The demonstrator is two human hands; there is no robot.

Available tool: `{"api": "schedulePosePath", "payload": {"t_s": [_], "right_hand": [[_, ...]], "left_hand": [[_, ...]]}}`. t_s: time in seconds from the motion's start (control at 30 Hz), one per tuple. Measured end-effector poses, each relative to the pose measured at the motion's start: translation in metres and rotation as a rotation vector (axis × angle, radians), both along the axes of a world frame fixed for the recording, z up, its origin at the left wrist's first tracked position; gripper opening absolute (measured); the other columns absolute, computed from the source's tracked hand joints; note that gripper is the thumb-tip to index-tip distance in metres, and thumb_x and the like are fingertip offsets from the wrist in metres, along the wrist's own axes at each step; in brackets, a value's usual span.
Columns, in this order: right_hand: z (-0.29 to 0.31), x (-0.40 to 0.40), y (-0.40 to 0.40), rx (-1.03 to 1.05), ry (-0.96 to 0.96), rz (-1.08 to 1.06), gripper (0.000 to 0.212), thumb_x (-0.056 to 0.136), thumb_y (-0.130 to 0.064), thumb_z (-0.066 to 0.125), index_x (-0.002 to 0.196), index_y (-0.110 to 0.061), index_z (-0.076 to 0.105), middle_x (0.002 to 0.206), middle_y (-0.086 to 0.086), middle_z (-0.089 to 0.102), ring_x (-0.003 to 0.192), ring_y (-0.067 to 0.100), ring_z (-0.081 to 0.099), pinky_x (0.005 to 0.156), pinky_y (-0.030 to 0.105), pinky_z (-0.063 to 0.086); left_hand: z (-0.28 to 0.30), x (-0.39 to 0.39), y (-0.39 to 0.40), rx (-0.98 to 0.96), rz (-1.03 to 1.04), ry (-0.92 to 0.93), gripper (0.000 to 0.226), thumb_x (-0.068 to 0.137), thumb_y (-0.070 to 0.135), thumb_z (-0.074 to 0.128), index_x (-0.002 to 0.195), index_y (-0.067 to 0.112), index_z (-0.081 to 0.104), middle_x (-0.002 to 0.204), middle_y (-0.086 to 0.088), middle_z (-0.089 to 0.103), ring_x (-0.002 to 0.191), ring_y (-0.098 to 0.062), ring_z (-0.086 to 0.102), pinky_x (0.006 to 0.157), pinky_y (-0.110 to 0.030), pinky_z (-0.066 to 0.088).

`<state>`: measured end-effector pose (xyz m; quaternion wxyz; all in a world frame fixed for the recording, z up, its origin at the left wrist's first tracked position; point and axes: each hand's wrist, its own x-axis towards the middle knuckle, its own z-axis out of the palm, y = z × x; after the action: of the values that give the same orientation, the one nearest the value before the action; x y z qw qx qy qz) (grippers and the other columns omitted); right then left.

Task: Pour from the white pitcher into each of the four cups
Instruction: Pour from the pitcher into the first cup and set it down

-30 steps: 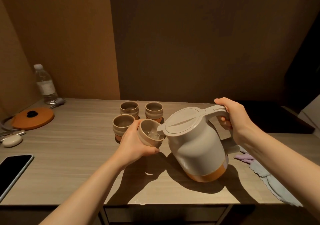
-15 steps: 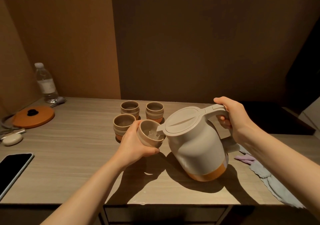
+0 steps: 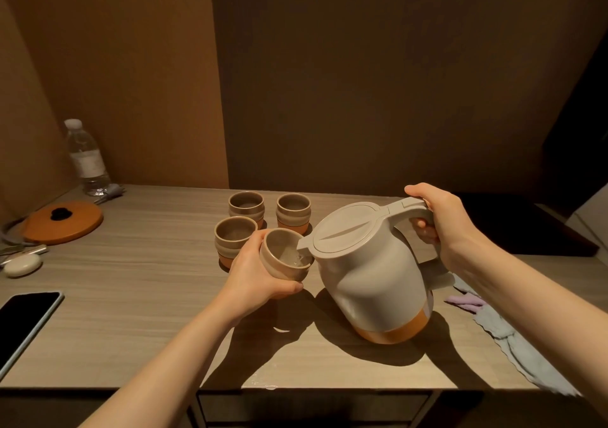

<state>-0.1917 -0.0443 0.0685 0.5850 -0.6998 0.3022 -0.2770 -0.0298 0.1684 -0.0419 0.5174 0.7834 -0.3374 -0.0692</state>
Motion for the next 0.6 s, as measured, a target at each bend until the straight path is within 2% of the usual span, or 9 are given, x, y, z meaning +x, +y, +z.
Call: {"api": "schedulePosePath", "payload": {"t_s": [0.2, 0.4, 0.53, 0.6], "right_hand": [[0.0013, 0.0000, -0.0008, 0.009, -0.003, -0.007, 0.052, 0.093, -0.037, 0.054, 0.044, -0.018, 0.052, 0.042, -0.002, 0.042, 0.036, 0.008, 0.033, 0.044, 0.023, 0.027], [0.0030, -0.0002, -0.0020, -0.001, 0.004, -0.017, 0.048, 0.093, -0.037, 0.054, 0.051, -0.014, 0.053, 0.041, -0.002, 0.043, 0.035, 0.006, 0.034, 0.045, 0.023, 0.028], [0.0038, -0.0001, -0.0025, -0.005, 0.014, -0.028, 0.047, 0.094, -0.036, 0.054, 0.052, -0.014, 0.053, 0.041, -0.002, 0.044, 0.034, 0.006, 0.035, 0.045, 0.022, 0.029], [0.0042, 0.0002, -0.0029, -0.006, 0.016, -0.025, 0.047, 0.093, -0.036, 0.054, 0.052, -0.014, 0.053, 0.041, -0.002, 0.044, 0.035, 0.007, 0.034, 0.044, 0.021, 0.028]], "left_hand": [[0.0028, -0.0013, -0.0015, -0.005, -0.004, -0.003, 0.092, 0.050, 0.024, 0.095, 0.121, 0.038, 0.039, 0.108, 0.028, 0.048, 0.107, -0.005, 0.052, 0.089, -0.027, 0.049], [0.0030, -0.0023, -0.0025, -0.020, -0.009, 0.016, 0.092, 0.049, 0.024, 0.095, 0.122, 0.037, 0.041, 0.110, 0.025, 0.051, 0.105, -0.002, 0.053, 0.082, -0.020, 0.047], [0.0016, -0.0041, -0.0041, -0.024, -0.012, 0.036, 0.092, 0.049, 0.023, 0.095, 0.122, 0.037, 0.041, 0.111, 0.024, 0.051, 0.105, -0.004, 0.053, 0.083, -0.022, 0.049], [0.0007, -0.0048, -0.0043, -0.026, -0.013, 0.042, 0.092, 0.049, 0.023, 0.095, 0.122, 0.037, 0.040, 0.110, 0.025, 0.050, 0.105, -0.003, 0.053, 0.080, -0.018, 0.047]]}}
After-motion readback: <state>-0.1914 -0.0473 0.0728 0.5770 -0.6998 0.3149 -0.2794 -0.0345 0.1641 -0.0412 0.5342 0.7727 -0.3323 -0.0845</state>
